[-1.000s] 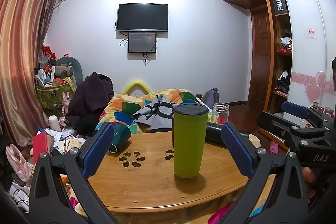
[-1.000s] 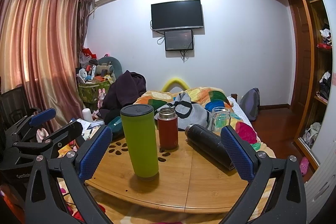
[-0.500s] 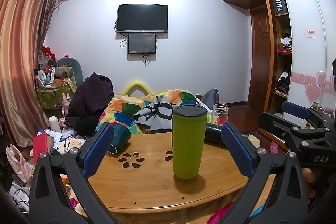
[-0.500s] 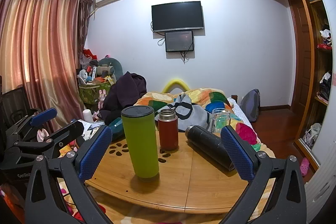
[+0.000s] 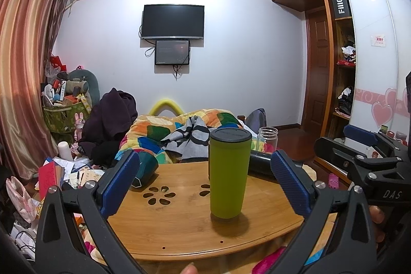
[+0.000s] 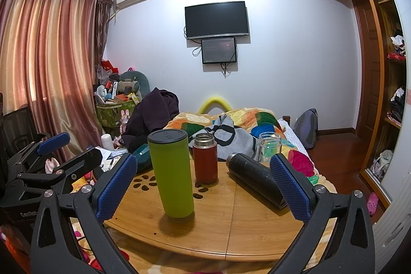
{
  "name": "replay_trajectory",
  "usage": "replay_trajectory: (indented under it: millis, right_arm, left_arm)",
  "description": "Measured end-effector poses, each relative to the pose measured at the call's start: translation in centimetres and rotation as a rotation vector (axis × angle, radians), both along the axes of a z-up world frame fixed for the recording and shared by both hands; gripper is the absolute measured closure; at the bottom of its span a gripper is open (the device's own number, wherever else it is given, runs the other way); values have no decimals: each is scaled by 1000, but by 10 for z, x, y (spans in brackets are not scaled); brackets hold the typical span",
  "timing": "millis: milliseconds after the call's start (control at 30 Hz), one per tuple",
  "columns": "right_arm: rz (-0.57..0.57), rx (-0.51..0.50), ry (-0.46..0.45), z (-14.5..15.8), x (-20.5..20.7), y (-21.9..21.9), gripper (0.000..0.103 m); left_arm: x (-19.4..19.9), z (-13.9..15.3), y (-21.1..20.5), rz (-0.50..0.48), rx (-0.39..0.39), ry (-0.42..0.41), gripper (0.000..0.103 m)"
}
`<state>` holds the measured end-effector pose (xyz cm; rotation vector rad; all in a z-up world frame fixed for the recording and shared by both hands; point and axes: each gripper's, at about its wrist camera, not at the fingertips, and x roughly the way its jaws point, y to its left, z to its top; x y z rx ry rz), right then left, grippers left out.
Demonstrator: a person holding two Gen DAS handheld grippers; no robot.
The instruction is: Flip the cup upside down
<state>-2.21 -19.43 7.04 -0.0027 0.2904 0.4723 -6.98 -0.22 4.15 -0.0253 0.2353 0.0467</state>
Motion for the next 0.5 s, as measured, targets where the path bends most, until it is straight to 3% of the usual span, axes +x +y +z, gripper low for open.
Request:
replay_trajectory:
  millis: [500]
  right_arm:
    - [-2,3,2,1,0,-1,0]
  left_arm:
    - [0,1,0,-7,-6,-7,0]
